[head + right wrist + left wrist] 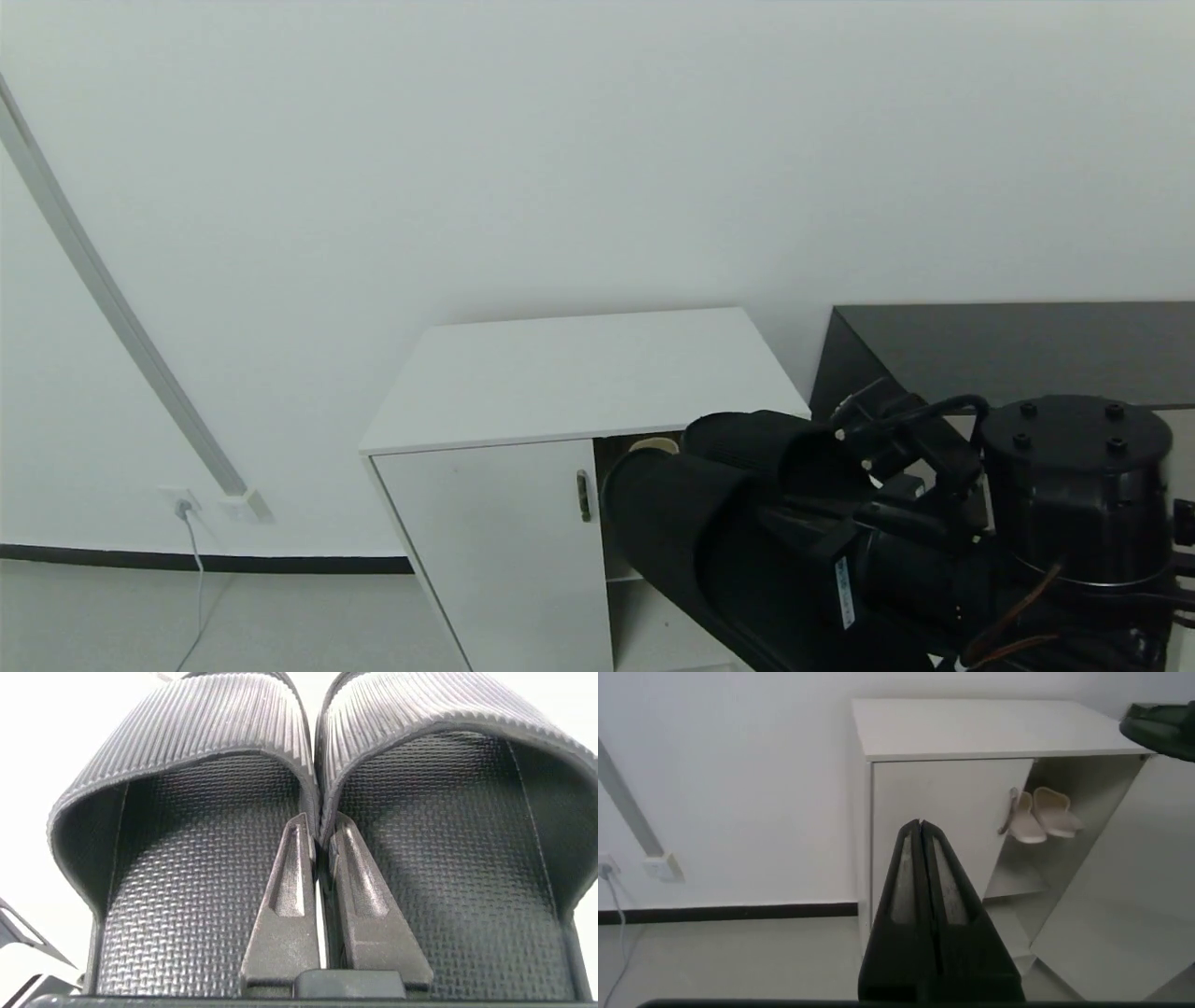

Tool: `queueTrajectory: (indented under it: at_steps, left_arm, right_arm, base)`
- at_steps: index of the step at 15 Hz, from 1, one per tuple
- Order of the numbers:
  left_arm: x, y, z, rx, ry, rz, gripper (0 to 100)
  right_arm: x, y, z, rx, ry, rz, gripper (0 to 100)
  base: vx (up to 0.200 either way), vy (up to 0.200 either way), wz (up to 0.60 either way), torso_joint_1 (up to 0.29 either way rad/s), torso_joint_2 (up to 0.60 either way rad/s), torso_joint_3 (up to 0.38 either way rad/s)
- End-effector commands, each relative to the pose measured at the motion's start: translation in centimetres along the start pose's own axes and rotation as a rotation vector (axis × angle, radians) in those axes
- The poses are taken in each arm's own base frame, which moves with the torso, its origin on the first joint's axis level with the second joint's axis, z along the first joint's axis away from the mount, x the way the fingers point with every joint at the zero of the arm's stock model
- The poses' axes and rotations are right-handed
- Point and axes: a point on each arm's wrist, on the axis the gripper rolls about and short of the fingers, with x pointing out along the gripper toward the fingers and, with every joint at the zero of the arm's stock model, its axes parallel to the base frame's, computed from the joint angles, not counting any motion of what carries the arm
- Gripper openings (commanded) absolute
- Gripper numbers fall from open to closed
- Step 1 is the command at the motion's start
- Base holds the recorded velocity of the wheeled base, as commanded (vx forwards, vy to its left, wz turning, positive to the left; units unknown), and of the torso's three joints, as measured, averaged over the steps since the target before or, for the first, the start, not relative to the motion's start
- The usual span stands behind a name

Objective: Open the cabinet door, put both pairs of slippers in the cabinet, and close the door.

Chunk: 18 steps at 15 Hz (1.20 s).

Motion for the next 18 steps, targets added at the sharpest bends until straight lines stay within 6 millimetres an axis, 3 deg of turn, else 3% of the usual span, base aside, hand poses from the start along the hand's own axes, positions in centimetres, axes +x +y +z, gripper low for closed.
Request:
queueTrajectory:
  at_steps: [1,13,18]
  left_arm:
    - [-0.01,0.00,-0.01,-0.001,-0.001,-0.001,0]
    - [-0.01,0.01,-0.01,-0.006,-0.001,0.000,0]
    - [-0.02,0.00,0.03,-0.006,-0.002,0.000,0]
  right_arm:
    - [0.02,-0.02,-0.23,0.000,-0.005,0.002,0]
    - [0.23,-0.04,-0.53,-0.002,0.006,0.005,0]
    - [0.26,-0.04,-0.60,-0.002,0.009,0.006,0]
  base:
    - [0.000,0.000,0.00,0.000,0.00,0.000]
    - [0.000,0.000,0.00,0.000,0.00,0.000]
    - [0.000,0.000,0.00,-0.136,0.32,0.172]
